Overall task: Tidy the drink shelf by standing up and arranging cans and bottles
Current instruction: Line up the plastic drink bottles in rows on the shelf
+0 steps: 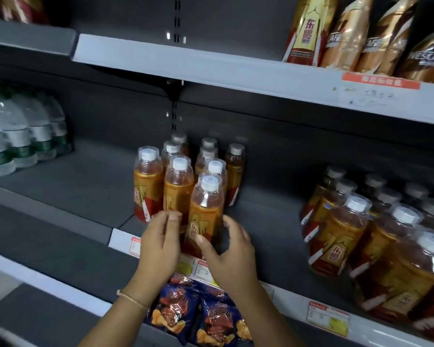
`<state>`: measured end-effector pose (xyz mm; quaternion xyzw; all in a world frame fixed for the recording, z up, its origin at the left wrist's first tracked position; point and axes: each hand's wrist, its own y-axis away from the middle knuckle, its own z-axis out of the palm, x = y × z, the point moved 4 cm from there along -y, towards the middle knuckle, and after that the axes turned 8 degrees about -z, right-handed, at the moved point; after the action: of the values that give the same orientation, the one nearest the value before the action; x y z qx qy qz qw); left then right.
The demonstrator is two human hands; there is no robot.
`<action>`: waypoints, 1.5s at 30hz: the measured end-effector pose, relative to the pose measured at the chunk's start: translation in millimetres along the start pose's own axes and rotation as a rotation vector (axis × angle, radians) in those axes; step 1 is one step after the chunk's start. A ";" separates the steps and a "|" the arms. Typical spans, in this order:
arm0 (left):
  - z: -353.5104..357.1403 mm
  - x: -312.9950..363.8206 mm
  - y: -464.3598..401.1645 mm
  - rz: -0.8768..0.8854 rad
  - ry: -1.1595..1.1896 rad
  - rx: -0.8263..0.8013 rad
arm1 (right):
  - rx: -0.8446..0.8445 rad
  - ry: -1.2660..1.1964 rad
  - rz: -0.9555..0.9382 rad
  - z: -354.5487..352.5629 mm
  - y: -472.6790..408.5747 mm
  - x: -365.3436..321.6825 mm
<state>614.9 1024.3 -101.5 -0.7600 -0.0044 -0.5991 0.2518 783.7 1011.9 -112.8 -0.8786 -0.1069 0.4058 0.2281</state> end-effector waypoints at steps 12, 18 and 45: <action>19.5 -9.5 14.0 -0.191 0.052 -0.321 | 0.023 -0.186 0.183 4.1 5.5 16.4; 66.0 -0.8 36.3 -0.224 0.179 -0.428 | 0.065 -0.146 0.189 -44.4 22.5 34.0; 187.3 66.8 140.9 -0.173 0.094 -0.548 | 0.243 0.006 0.248 -176.6 97.6 108.1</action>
<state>847.3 954.3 -122.7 -0.7680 0.1043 -0.6317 -0.0151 988.5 911.5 -132.1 -0.8523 0.0526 0.4379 0.2811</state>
